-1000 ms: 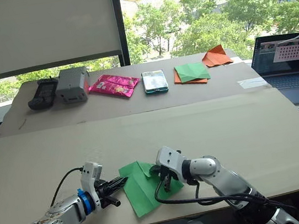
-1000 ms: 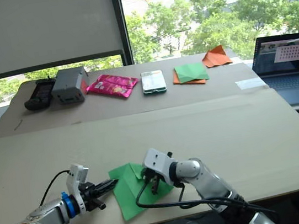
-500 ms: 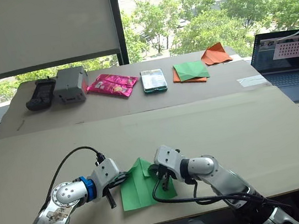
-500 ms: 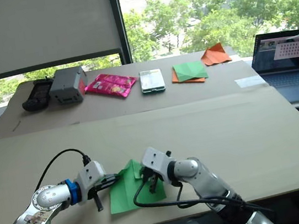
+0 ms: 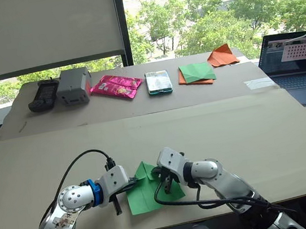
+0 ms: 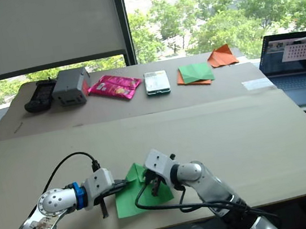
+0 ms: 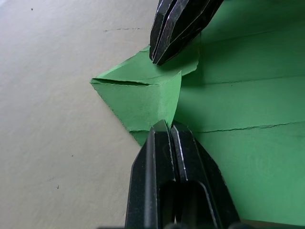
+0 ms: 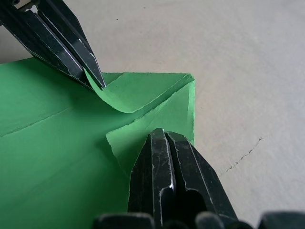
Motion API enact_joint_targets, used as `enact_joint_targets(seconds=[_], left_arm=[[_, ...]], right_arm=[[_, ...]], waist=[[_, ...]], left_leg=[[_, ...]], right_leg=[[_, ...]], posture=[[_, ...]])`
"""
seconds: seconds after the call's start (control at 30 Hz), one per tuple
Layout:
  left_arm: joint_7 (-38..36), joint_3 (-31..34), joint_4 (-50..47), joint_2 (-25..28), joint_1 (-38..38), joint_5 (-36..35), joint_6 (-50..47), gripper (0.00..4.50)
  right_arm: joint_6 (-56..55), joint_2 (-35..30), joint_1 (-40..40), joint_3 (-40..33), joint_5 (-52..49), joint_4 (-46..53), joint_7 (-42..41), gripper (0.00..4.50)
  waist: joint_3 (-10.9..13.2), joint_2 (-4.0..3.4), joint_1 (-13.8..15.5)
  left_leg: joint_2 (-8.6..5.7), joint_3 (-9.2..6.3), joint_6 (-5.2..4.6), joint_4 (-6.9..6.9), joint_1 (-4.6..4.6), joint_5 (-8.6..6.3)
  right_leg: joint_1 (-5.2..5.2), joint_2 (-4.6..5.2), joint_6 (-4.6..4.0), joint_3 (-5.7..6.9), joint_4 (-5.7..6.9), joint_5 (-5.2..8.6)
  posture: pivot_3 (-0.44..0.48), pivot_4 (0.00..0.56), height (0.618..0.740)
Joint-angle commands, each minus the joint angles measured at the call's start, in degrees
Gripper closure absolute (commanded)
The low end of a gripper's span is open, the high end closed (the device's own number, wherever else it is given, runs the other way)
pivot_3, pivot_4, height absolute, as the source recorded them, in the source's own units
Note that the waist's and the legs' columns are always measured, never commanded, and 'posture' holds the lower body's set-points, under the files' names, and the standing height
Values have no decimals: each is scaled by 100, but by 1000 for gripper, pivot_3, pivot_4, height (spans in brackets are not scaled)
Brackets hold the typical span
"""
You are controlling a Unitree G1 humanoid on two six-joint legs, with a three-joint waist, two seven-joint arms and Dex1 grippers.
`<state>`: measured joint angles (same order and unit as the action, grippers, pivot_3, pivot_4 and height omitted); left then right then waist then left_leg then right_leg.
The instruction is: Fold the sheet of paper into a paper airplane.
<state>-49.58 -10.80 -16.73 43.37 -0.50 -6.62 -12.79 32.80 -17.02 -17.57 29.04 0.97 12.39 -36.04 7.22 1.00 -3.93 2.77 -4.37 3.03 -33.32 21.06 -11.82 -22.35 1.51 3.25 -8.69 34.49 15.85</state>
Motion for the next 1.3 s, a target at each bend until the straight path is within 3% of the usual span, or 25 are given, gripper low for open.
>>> enact_joint_targets(seconds=[0.03,0.53,0.97,1.07,1.13,1.17,1.27,1.3], left_arm=[[-47,-75,16,7,-68,150,22,4461],[-146,-89,55,25,-67,284,2,4461],[-218,-37,46,36,-99,246,-16,4461],[-373,196,-232,105,-29,-134,-323,3702],[-493,403,-393,216,18,-397,-612,2864],[-542,503,-457,271,32,-517,-761,2669],[-886,1187,-640,517,98,-1477,-1579,1671],[-893,1322,-558,539,28,-1607,-1695,1671]], right_arm=[[-100,110,-54,-146,-215,93,-120,4500],[-534,545,-330,-136,-417,-311,-459,4500],[28,531,-371,102,-155,-1064,-346,4500],[23,556,-378,113,-157,-1067,-332,4500],[22,565,-378,122,-149,-1074,-324,4500],[21,570,-381,124,-146,-1081,-321,4500],[14,588,-384,147,-123,-1090,-306,4500],[3,582,-384,154,-109,-1090,-301,4500]], waist=[[9,5,2],[21,5,0],[11,-1,-4],[13,0,-14],[14,-1,-16],[15,1,-18],[25,9,-25],[26,8,-22]], left_leg=[[0,0,0,0,1,0],[0,0,-6,0,2,4],[0,0,-7,-1,-15,4],[0,0,-7,0,-20,4],[0,0,-6,0,-21,4],[0,0,-7,0,-21,4],[5,0,-7,2,-21,4],[6,-1,-7,2,-22,4]], right_leg=[[0,0,0,0,0,0],[4,0,2,1,4,-2],[8,-2,1,1,38,-2],[8,-2,1,1,40,-1],[7,-3,1,1,44,-1],[7,-3,1,1,44,-1],[2,-6,0,2,50,-1],[1,-6,-1,3,50,-1]], posture=[[0,150,740],[0,150,740],[0,150,740],[0,150,740],[0,150,740],[0,150,740],[0,150,740],[0,150,740]])
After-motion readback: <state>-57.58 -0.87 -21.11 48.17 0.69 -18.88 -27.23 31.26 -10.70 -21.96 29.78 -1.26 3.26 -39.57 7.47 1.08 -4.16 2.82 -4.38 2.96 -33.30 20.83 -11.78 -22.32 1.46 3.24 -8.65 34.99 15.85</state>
